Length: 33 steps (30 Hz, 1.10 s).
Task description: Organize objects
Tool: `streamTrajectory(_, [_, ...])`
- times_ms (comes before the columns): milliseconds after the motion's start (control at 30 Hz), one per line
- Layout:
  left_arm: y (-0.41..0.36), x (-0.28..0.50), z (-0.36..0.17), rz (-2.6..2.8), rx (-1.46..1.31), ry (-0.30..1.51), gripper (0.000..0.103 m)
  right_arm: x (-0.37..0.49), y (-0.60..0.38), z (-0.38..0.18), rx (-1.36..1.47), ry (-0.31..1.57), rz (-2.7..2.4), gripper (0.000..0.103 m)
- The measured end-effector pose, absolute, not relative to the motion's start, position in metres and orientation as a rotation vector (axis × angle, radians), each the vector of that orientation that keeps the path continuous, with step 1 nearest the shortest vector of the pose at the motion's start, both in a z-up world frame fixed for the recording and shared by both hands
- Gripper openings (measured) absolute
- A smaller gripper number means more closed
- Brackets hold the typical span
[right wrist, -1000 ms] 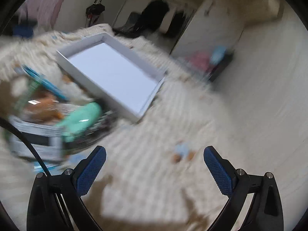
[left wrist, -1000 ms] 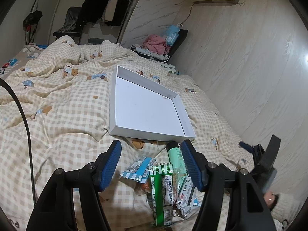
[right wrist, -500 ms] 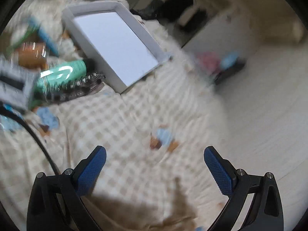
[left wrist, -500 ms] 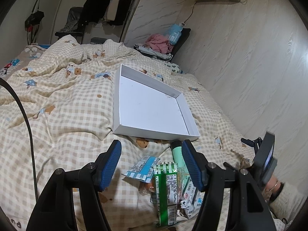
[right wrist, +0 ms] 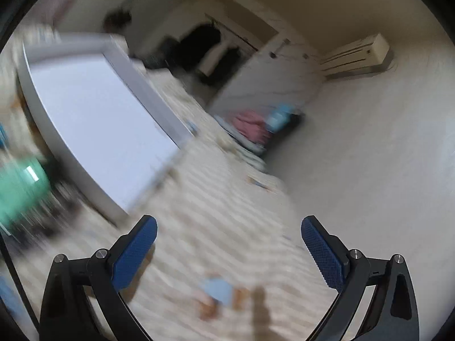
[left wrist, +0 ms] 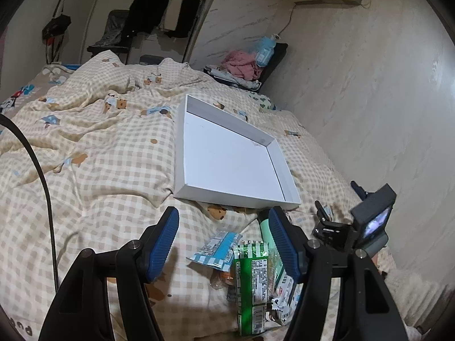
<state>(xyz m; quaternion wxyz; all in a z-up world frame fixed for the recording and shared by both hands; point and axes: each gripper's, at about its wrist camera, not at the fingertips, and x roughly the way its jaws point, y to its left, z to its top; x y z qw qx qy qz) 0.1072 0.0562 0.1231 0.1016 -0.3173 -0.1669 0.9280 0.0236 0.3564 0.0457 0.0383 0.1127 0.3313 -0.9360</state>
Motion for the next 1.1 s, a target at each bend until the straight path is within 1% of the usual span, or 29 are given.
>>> streamTrajectory(33, [0.055,0.107,0.123,2.743,-0.935,-0.501,0.070,0.027,0.356,0.055,0.362,0.908,-2.828,0.102])
streamTrajectory(100, [0.053,0.107,0.123,2.749,-0.933,-0.512,0.070,0.030,0.361,0.075,0.431,0.617,-2.734,0.102])
streamTrajectory(133, [0.054,0.107,0.123,2.749,-0.932,-0.512,0.070,0.026,0.369,0.086,0.534,0.358,-2.625,0.102])
streamTrajectory(200, [0.056,0.108,0.124,2.750,-0.929,-0.501,0.070,0.012,0.378,0.091,0.702,-0.069,-2.456,0.102])
streamTrajectory(233, [0.057,0.108,0.125,2.750,-0.927,-0.494,0.070,0.005,0.381,0.085,0.798,-0.343,-2.284,0.102])
streamTrajectory(267, [0.057,0.109,0.125,2.749,-0.925,-0.489,0.070,-0.001,0.379,0.078,0.844,-0.462,-2.174,0.102])
streamTrajectory(300, [0.058,0.109,0.125,2.749,-0.922,-0.485,0.070,-0.006,0.375,0.074,0.883,-0.529,-2.085,0.102])
streamTrajectory(467, [0.056,0.108,0.125,2.745,-0.922,-0.499,0.070,-0.016,0.362,0.063,1.019,-0.703,-1.720,0.102])
streamTrajectory(667, [0.063,0.108,0.126,2.718,-0.923,-0.467,0.074,0.004,0.378,0.085,1.095,-0.824,-1.482,0.102])
streamTrajectory(800, [0.070,0.109,0.127,2.699,-0.926,-0.434,0.075,0.046,0.397,0.108,1.154,-0.798,-1.501,0.102])
streamTrajectory(900, [0.071,0.110,0.128,2.682,-0.924,-0.434,0.075,0.086,0.423,0.121,1.207,-0.840,-1.455,0.102])
streamTrajectory(967, [0.071,0.111,0.128,2.669,-0.923,-0.440,0.075,0.112,0.437,0.126,1.248,-0.832,-1.469,0.102])
streamTrajectory(1000, [0.072,0.111,0.128,2.666,-0.921,-0.440,0.075,0.124,0.444,0.129,1.273,-0.810,-1.489,0.102])
streamTrajectory(1100, [0.075,0.113,0.130,2.665,-0.914,-0.419,0.076,0.154,0.457,0.135,1.350,-0.654,-1.684,0.102])
